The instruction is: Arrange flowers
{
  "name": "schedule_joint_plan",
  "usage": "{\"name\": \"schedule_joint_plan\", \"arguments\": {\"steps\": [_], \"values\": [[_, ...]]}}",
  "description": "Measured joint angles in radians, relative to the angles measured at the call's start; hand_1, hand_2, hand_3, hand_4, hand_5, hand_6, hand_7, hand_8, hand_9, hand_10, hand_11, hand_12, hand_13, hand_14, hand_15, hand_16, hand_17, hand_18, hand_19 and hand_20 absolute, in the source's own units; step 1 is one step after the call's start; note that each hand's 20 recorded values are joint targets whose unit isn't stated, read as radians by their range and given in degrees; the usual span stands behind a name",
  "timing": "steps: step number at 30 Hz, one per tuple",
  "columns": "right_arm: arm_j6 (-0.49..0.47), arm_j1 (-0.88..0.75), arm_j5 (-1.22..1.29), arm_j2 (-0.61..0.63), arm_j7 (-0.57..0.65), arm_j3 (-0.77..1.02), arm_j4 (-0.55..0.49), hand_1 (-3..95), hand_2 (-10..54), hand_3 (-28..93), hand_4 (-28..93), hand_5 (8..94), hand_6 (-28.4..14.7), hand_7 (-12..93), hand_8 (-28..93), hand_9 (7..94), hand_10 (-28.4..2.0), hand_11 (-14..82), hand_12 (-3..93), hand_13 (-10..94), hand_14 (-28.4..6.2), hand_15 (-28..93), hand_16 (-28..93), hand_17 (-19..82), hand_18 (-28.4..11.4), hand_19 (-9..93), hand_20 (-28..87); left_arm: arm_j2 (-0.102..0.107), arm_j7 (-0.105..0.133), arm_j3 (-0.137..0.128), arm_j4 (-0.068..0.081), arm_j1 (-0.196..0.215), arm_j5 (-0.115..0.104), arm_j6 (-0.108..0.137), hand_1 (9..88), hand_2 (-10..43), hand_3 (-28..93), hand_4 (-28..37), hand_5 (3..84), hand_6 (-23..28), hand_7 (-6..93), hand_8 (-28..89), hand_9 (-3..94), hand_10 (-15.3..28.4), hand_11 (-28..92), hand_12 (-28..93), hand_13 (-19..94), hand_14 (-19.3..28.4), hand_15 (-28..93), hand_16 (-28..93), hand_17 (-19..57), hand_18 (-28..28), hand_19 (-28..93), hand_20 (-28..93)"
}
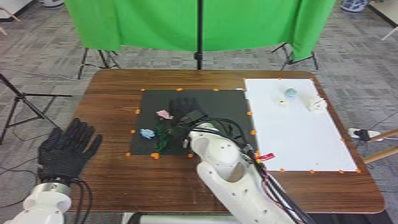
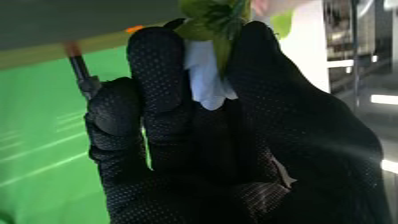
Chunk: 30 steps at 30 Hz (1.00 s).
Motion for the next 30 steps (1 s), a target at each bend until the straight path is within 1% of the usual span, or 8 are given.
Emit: {"name": "schedule_joint_plan", "arguments": {"steps": [5,9,12,18,20,24,26,30], "values": [[-0.075,0.004,-0.007,-0.006,0.091,-0.008,0.006,62.5,-9.5,71,-28,75.1,-2.3,20,0,83.8,-10.5,7.6,37.1,71,-6.1,43,43,34,-24.5,84,40,0.0,0.003,-0.001,0.0,-0.003,-0.006,0.004,31.5,16.6,75,-28.3,49.3,8.3,23.5,-13,42.2,14.9,32,12,32,16.4,54,-9,-5.4,15.9,44,16],[-0.056,0.001,-0.007,-0.015,0.108,-0.005,0.017,60.6,-9.5,71,-28,69.0,-1.4,21,-11,80.6,-10.8,8.8,35.5,69,-6.6,45,41,34,-24.9,85,39,0.0,-0.005,-0.002,0.003,-0.011,-0.01,0.006,31.4,16.6,75,-28.3,49.1,8.3,23.4,-13,41.9,14.9,32,12,32,16.3,54,-9,-5.4,15.9,44,16],[-0.043,-0.005,-0.008,-0.023,0.099,0.0,0.017,56.2,-9.5,73,-28,60.3,-2.5,19,-14,70.7,-13.9,22.1,21.5,68,-7.2,47,40,34,-25.1,86,39,0.0,-0.013,-0.002,0.008,-0.022,-0.014,0.006,31.4,16.5,75,-28.3,49.0,8.3,23.3,-13,41.9,14.9,32,12,32,16.4,54,-9,-5.5,16.0,44,16],[-0.035,-0.015,-0.01,-0.03,0.071,0.004,0.009,48.2,-9.5,78,-28,59.0,-3.0,19,-14,68.2,-14.8,22.3,18.5,66,-11.0,54,31,33,-25.4,86,39,-0.001,-0.016,-0.003,0.01,-0.029,-0.027,0.006,31.2,16.4,76,-28.3,49.1,8.3,23.3,-13,41.9,14.9,32,12,32,16.4,54,-10,-5.4,16.0,44,16],[-0.035,-0.018,-0.009,-0.03,0.07,0.005,0.004,46.4,-9.5,81,-28,59.0,-3.1,18,-14,68.0,-15.3,21.9,18.4,65,-12.1,57,26,33,-25.8,86,40,-0.002,-0.022,-0.007,0.01,-0.029,-0.044,0.008,31.3,16.4,76,-28.3,49.2,8.4,23.4,-13,41.9,14.9,32,12,32,16.4,54,-10,-5.4,16.1,44,16],[-0.05,-0.023,-0.009,-0.03,0.094,0.003,-0.012,44.7,-9.5,81,-28,57.5,-4.4,16,-13,65.1,-17.0,19.9,17.7,63,-13.8,58,25,32,-27.1,86,40,-0.003,-0.027,-0.017,0.009,-0.03,-0.111,0.03,30.9,15.7,76,-28.3,49.2,8.6,23.6,-13,41.8,14.9,33,12,32,16.6,54,-10,-5.4,16.1,44,16],[-0.079,-0.023,-0.008,-0.03,0.126,0.002,-0.022,44.1,-9.5,81,-28,55.9,-5.3,15,-13,63.1,-17.8,19.2,17.5,62,-14.6,59,25,32,-27.7,86,40,-0.003,-0.029,-0.018,0.008,-0.031,-0.121,0.038,30.6,15.2,76,-28.3,49.2,8.7,23.6,-12,41.7,15.0,33,12,32,16.6,54,-10,-5.5,16.1,44,16],[-0.165,-0.021,-0.002,-0.033,0.189,0.004,-0.034,43.2,-9.5,82,-28,52.9,-6.2,14,-12,59.1,-19.0,18.0,17.0,59,-15.8,60,23,31,-28.2,87,40,-0.003,-0.034,-0.018,0.008,-0.035,-0.122,0.057,30.2,14.5,76,-28.3,49.0,8.7,23.8,-13,41.5,15.1,33,12,32,16.6,54,-10,-5.5,16.2,44,15]]}}
